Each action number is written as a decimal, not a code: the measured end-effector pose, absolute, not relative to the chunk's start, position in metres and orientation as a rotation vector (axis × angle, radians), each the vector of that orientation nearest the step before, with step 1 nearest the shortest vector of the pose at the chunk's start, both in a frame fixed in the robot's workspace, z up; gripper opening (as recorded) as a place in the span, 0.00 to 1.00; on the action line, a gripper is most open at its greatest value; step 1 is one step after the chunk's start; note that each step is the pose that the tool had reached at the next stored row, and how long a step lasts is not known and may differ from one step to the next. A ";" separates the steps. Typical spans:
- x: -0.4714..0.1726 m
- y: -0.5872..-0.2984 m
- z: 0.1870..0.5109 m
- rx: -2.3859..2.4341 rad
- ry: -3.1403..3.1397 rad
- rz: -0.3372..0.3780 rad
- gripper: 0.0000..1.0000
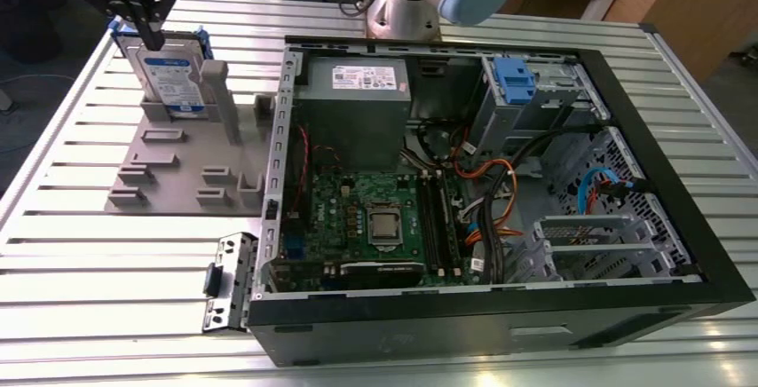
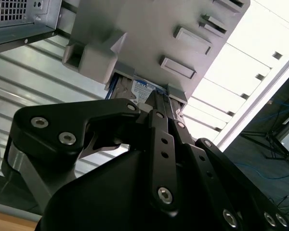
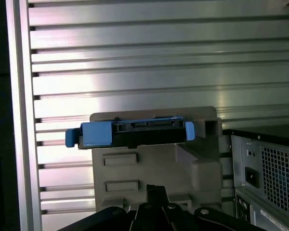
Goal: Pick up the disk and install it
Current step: 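Reach for the disk, then pick up the disk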
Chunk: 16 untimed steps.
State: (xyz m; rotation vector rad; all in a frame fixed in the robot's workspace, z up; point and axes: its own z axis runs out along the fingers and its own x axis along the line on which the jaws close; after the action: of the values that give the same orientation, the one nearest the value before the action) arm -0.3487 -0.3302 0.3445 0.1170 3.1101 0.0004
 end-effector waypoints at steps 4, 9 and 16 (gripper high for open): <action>-0.349 -0.330 0.344 0.117 3.110 0.000 0.10; -0.349 -0.330 0.344 0.117 3.110 0.000 0.10; -0.349 -0.330 0.344 0.100 3.111 0.001 0.10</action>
State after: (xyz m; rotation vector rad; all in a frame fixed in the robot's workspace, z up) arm -0.3488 -0.3302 0.3441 0.1003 3.1105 0.0006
